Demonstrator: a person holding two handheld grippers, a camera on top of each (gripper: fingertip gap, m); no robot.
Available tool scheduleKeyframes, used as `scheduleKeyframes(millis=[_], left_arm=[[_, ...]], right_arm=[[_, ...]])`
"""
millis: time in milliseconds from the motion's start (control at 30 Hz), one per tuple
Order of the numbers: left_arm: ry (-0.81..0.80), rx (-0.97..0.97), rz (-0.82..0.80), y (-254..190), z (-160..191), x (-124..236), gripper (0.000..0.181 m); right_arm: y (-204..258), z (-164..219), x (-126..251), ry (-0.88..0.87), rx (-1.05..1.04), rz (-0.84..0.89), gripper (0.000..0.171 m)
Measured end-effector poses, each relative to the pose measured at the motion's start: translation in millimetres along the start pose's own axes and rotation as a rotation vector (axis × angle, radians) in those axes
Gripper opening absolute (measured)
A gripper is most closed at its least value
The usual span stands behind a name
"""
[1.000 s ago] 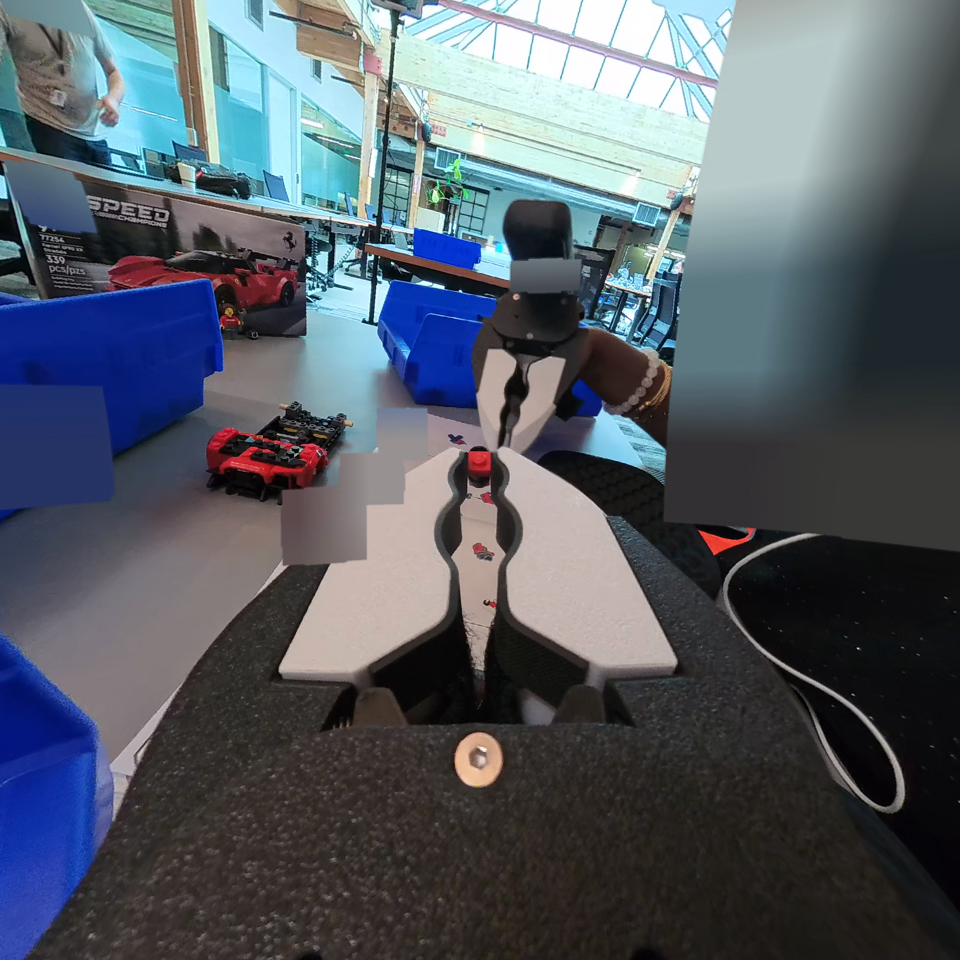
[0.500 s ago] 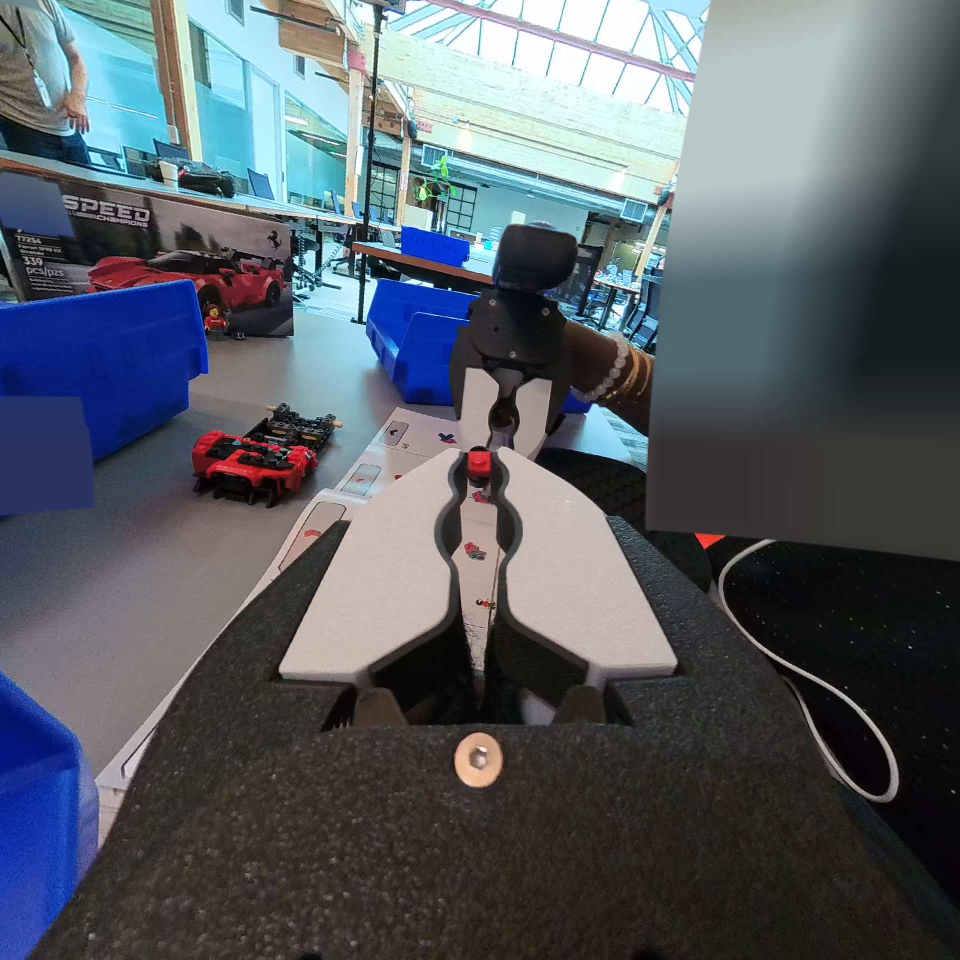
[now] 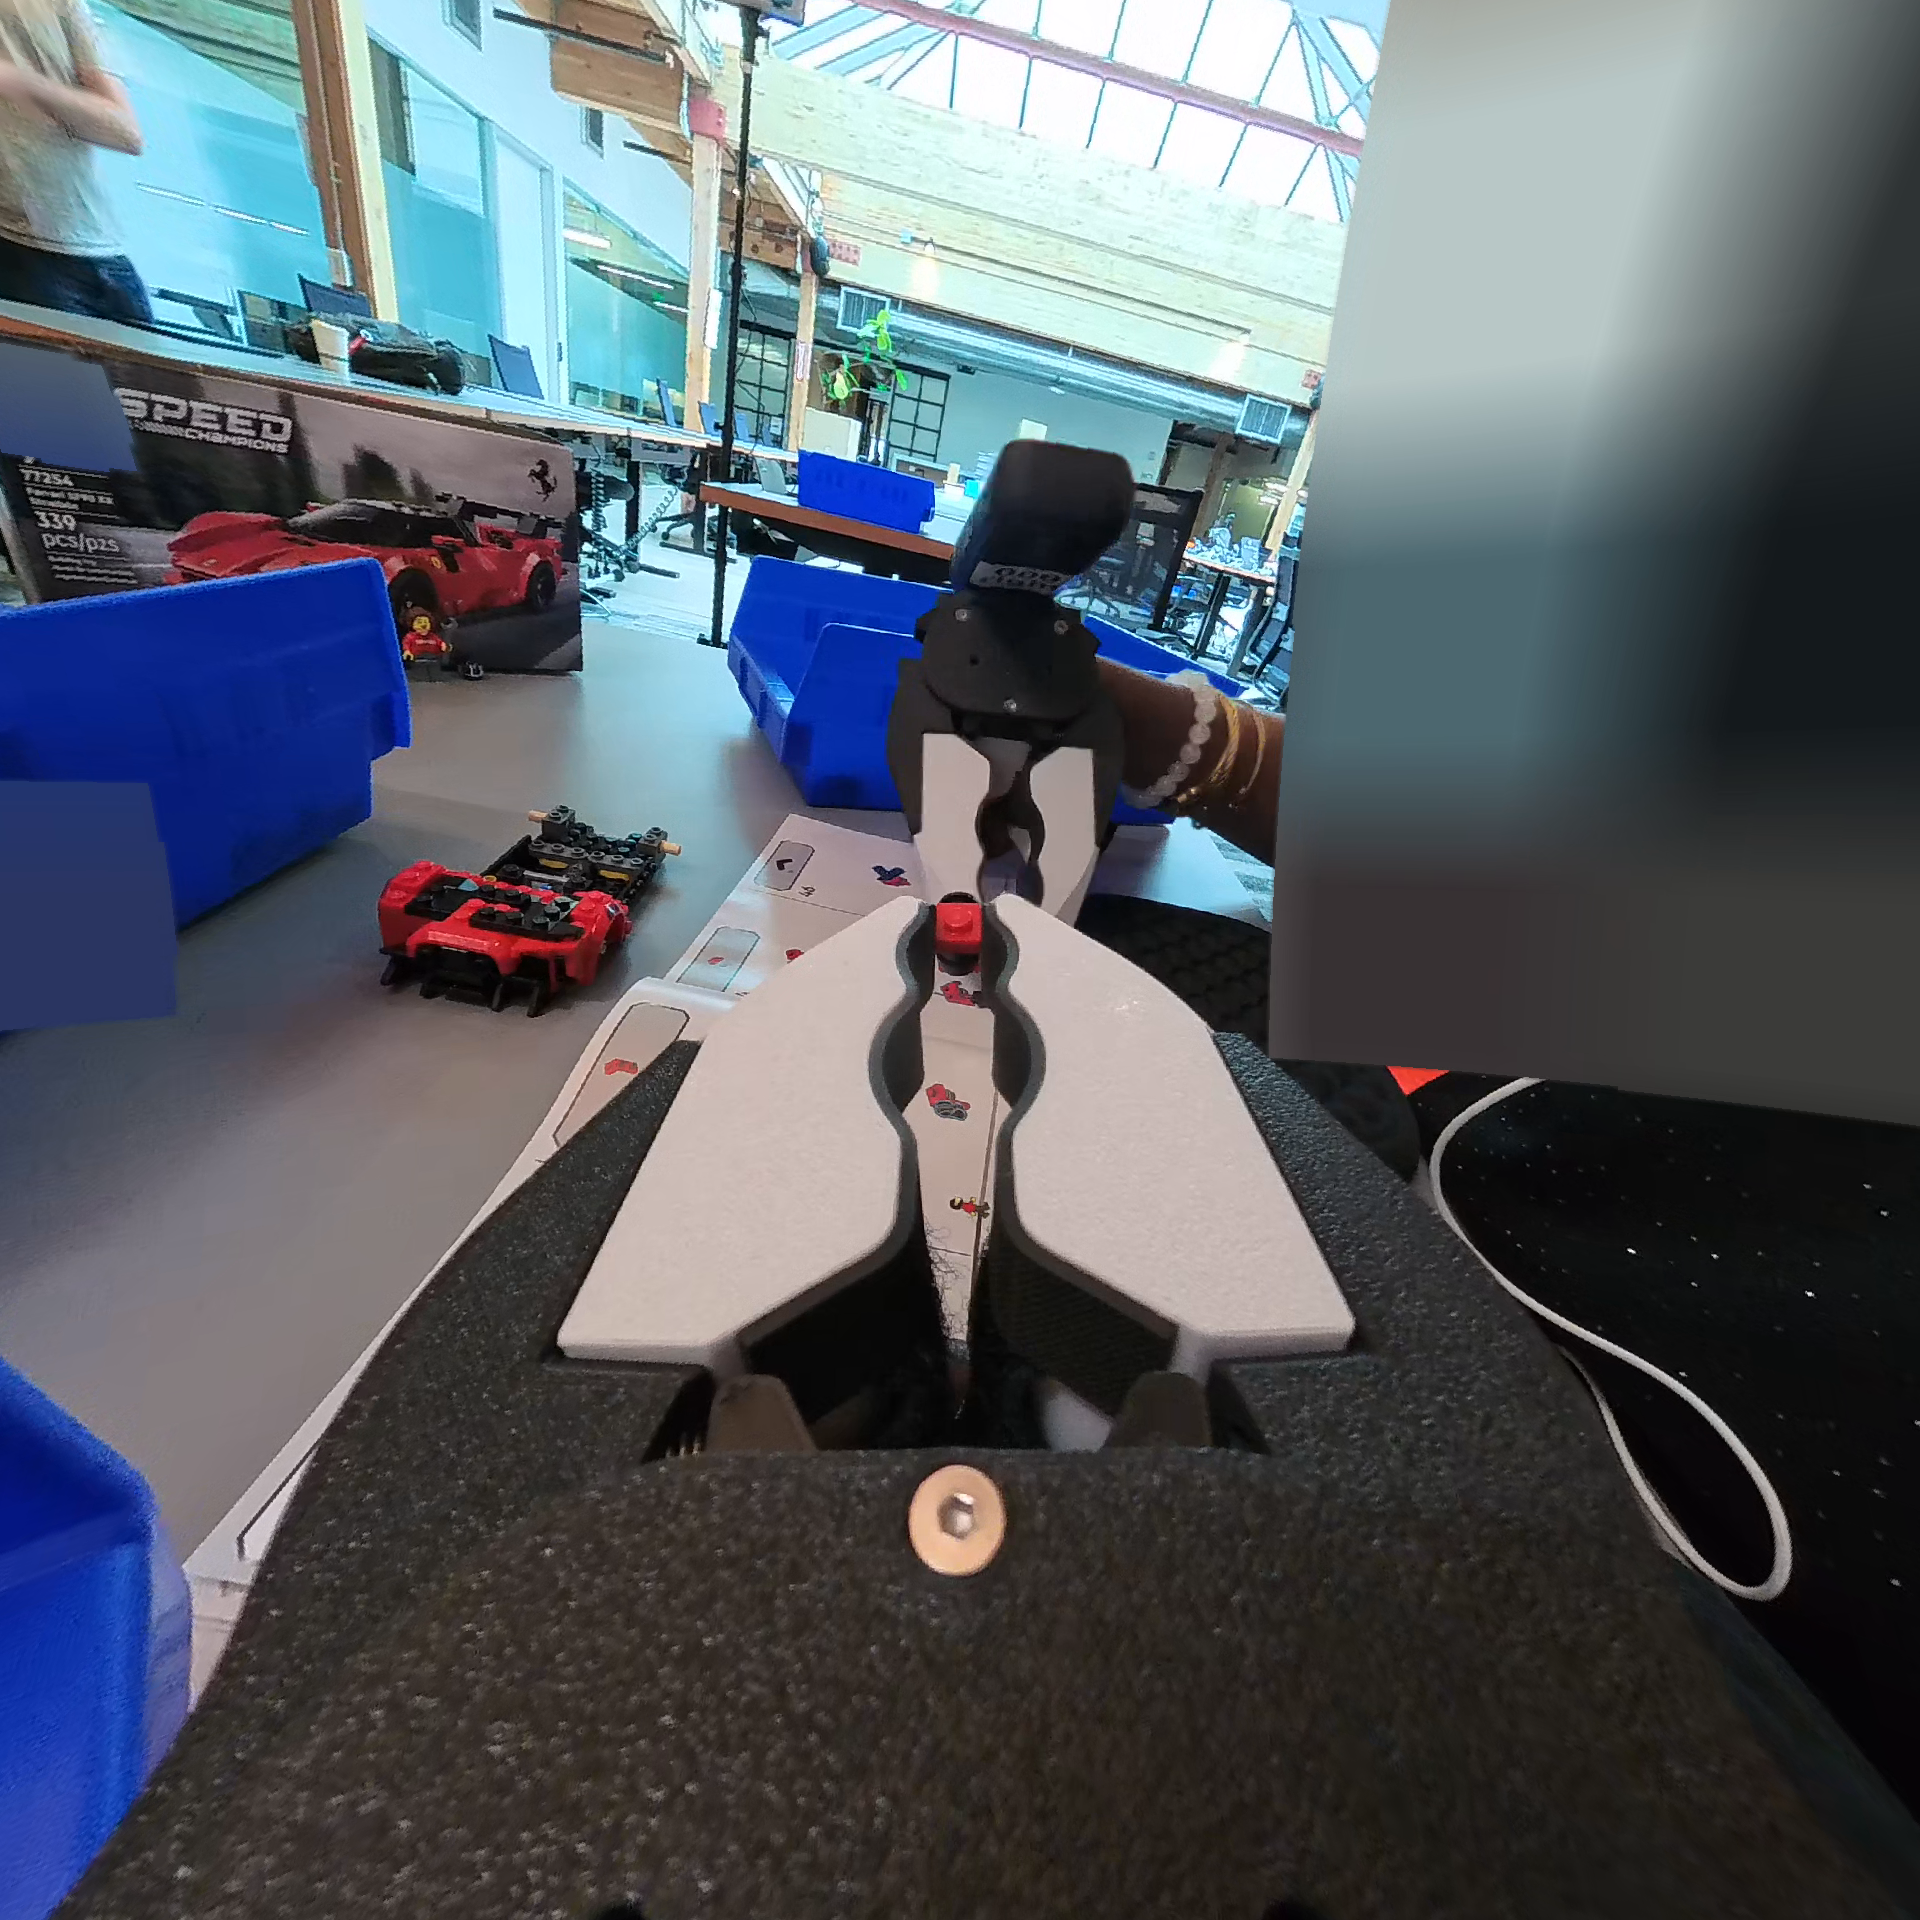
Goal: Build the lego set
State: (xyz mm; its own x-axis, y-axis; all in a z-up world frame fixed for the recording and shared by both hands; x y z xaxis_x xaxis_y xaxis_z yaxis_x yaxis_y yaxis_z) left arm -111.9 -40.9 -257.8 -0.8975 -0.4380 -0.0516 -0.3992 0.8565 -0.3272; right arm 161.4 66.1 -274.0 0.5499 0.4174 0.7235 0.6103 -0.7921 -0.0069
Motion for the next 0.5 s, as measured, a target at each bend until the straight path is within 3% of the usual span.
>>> scheduleKeyframes(millis=[500], left_arm=[[0.004,0.003,0.009,0,0,0,0.007]], right_arm=[[-14,7,-11,0.017,0.024,-0.085,0.011]])
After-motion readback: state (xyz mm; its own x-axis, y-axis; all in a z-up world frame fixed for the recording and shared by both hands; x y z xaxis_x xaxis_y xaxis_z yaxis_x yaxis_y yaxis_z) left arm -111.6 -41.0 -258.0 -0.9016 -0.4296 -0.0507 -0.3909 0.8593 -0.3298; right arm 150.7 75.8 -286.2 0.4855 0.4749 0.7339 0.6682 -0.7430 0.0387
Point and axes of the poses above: each gripper's, where its closed fingertips meet, x back along the fingers, z out of its underside, y = z × x across the jaws, the point moved 10 cm from there along x, back along the fingers, and after that the axes turned 7 degrees about x, right-handed, at the moved point
